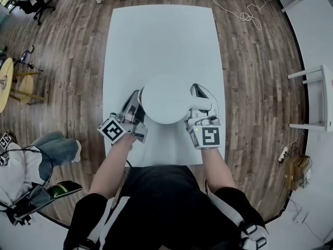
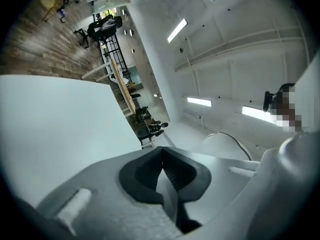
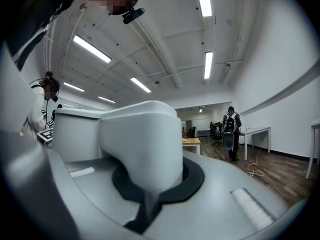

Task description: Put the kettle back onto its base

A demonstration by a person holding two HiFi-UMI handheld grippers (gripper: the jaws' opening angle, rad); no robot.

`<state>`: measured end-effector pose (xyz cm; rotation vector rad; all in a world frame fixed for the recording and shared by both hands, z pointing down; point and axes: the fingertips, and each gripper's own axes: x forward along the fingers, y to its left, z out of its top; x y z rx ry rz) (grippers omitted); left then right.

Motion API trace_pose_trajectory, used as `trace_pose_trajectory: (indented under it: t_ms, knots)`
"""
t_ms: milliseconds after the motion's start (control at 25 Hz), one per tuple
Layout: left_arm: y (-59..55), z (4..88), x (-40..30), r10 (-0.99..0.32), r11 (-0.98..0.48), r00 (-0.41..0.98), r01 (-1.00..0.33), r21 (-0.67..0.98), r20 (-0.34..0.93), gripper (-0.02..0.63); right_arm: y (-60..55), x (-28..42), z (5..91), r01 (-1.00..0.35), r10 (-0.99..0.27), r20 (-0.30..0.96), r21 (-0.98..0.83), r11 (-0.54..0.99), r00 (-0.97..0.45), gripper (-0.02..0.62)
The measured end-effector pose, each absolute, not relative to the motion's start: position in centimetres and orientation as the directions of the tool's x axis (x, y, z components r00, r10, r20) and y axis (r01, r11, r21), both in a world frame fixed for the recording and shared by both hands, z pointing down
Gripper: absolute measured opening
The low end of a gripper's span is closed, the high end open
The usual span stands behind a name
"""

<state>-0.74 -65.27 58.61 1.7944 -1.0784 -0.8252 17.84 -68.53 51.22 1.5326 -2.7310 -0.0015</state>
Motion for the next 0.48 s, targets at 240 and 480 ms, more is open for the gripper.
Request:
trace_pose_trajectory:
  t_ms: [240,480]
  knots:
    - [-65.3,59.6,0.0,-0.903,-0.232,0.427,-0.411,0.882,-0.039,-0.005,-68.0,17.0,51.8,-0.848,-0.849,0.029,0.046,0.529,-0.528,0.005]
    - [-65.3,60.6,0.6,-0.9,-0.211,0.436,-0.402,0.891,-0.016,-0.005,-68.0,17.5,52.8,-0.846,-0.847,0.038,0.043,0.531,-0.53,0.005]
